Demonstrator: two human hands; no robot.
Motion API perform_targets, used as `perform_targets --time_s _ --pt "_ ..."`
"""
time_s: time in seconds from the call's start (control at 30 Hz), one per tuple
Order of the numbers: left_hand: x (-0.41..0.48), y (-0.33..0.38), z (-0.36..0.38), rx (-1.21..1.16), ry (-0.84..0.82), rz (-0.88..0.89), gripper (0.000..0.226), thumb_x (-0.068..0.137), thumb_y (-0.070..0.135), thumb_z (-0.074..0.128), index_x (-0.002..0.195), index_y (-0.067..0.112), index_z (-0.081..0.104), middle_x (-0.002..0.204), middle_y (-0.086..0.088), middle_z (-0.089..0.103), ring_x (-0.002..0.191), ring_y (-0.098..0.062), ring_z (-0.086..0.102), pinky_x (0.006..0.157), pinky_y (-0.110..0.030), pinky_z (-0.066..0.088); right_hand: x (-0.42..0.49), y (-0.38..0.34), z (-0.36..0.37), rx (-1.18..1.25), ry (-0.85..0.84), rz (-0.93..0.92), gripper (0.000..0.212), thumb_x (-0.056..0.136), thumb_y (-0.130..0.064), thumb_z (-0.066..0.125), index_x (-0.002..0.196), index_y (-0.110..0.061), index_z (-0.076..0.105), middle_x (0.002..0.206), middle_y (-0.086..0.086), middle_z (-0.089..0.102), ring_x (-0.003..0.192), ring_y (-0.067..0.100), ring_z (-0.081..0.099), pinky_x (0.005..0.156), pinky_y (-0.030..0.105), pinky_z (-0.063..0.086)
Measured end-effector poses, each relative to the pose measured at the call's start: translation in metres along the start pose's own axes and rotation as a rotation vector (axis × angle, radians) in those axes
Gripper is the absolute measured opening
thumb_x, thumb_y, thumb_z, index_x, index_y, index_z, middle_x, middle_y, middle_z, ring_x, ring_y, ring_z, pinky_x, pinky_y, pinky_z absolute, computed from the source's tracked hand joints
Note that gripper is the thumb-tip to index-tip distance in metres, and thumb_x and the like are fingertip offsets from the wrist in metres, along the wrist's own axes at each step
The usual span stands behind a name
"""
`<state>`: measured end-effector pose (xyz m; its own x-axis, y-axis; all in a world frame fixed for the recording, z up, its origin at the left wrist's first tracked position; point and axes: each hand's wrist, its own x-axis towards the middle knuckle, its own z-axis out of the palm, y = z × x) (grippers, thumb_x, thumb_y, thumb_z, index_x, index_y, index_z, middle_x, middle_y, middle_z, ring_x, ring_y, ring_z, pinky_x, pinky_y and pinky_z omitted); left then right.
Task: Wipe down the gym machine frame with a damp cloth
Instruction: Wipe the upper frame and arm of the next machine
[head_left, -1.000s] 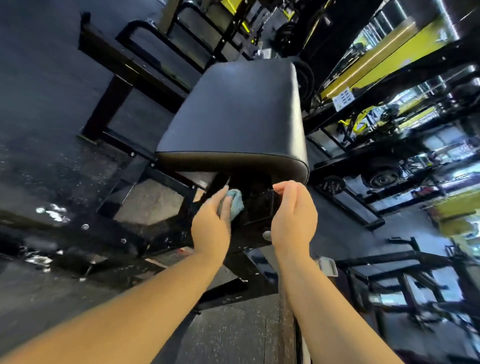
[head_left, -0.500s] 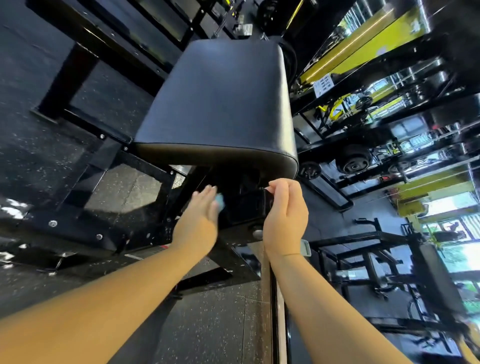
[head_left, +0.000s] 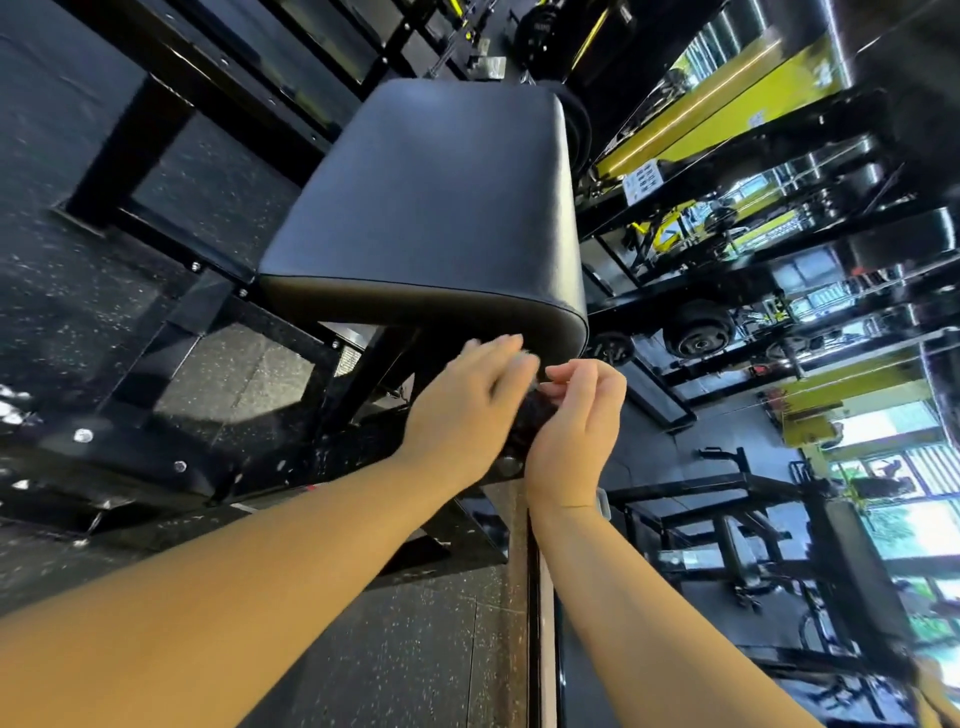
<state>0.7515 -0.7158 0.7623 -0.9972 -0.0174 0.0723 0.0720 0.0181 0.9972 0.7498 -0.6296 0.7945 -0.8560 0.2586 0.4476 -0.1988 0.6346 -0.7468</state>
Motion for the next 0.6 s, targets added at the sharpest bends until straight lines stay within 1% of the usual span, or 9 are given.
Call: perform_targets --time_s 0.07,0.13,0.2,0.3,0.33,0.37,0.43,0.5,0.6 --pt "0.004 0.011 0.005 0.088 0.064 0.131 0.041 0.101 0.033 0.033 0.142 0.026 0.038 0.146 0.010 0.040 0.139 -0.007 0.025 0.106 -0.019 0.021 -0.001 0.001 0.001 -0.029 -0.019 -0.020 0.020 0.091 -0.028 0.037 0.080 -0.021 0.052 0.077 -0.005 0.054 0.071 0.008 0.050 0.068 0.028 0.044" --pt "-0.007 -0.005 0.005 0.060 0.088 0.155 0.042 0.101 0.029 0.034 0.142 0.029 0.035 0.144 0.017 0.034 0.137 -0.001 0.023 0.105 -0.018 0.022 -0.001 0.004 0.001 -0.094 -0.044 -0.053 0.019 0.090 -0.026 0.040 0.077 -0.023 0.053 0.075 -0.005 0.055 0.069 0.006 0.050 0.066 0.027 0.043" --pt "-0.029 -0.039 -0.001 -0.028 0.099 0.021 0.042 0.101 0.025 0.032 0.142 0.034 0.028 0.140 0.023 0.022 0.134 0.004 0.012 0.106 -0.017 0.018 -0.002 0.007 0.001 -0.127 -0.058 -0.088 0.017 0.088 -0.023 0.043 0.076 -0.025 0.054 0.075 -0.006 0.056 0.070 0.005 0.050 0.066 0.023 0.042" --pt "-0.047 -0.073 -0.008 -0.082 0.137 -0.191 0.043 0.102 0.021 0.030 0.145 0.026 0.028 0.152 0.011 0.023 0.142 -0.004 0.008 0.102 -0.005 0.015 -0.004 0.009 0.000 -0.137 -0.071 -0.131 0.019 0.088 -0.020 0.044 0.074 -0.028 0.053 0.073 -0.007 0.054 0.070 0.005 0.049 0.066 0.018 0.039" --pt "-0.044 -0.070 -0.007 -0.080 0.134 -0.209 0.043 0.102 0.023 0.029 0.146 0.025 0.028 0.154 0.009 0.024 0.143 -0.005 0.008 0.103 -0.008 0.012 -0.005 0.009 -0.001 -0.132 -0.078 -0.142 0.020 0.088 -0.018 0.043 0.074 -0.028 0.054 0.073 -0.008 0.054 0.070 0.005 0.050 0.066 0.018 0.039" --pt "-0.038 -0.061 -0.003 -0.066 0.122 -0.179 0.044 0.102 0.025 0.029 0.146 0.026 0.027 0.154 0.010 0.023 0.143 -0.004 0.008 0.105 -0.014 0.010 -0.005 0.010 -0.002 -0.119 -0.082 -0.154 0.021 0.088 -0.016 0.042 0.075 -0.027 0.055 0.073 -0.008 0.054 0.070 0.005 0.050 0.067 0.020 0.040" --pt "-0.028 -0.028 0.008 -0.009 0.098 -0.017 0.044 0.102 0.030 0.029 0.146 0.030 0.024 0.154 0.014 0.020 0.142 -0.002 0.008 0.106 -0.019 0.011 -0.006 0.009 -0.005 -0.080 -0.080 -0.159 0.024 0.089 -0.013 0.040 0.076 -0.023 0.057 0.074 -0.005 0.056 0.072 0.009 0.053 0.070 0.029 0.044" --pt "-0.024 -0.003 0.013 0.060 0.090 0.136 0.047 0.101 0.033 0.029 0.147 0.031 0.021 0.153 0.016 0.019 0.142 -0.002 0.007 0.106 -0.018 0.014 -0.006 0.008 -0.007 -0.023 -0.074 -0.133 0.025 0.089 -0.013 0.038 0.076 -0.019 0.058 0.074 -0.005 0.057 0.072 0.009 0.053 0.071 0.032 0.045" --pt "-0.039 -0.017 0.007 0.074 0.099 0.208 0.045 0.096 0.039 0.026 0.140 0.038 0.014 0.146 0.024 0.016 0.137 0.006 0.007 0.108 -0.014 0.014 -0.007 0.005 -0.010 -0.004 -0.091 -0.106 0.025 0.089 -0.014 0.038 0.076 -0.015 0.060 0.073 -0.007 0.058 0.073 0.010 0.054 0.073 0.033 0.046"
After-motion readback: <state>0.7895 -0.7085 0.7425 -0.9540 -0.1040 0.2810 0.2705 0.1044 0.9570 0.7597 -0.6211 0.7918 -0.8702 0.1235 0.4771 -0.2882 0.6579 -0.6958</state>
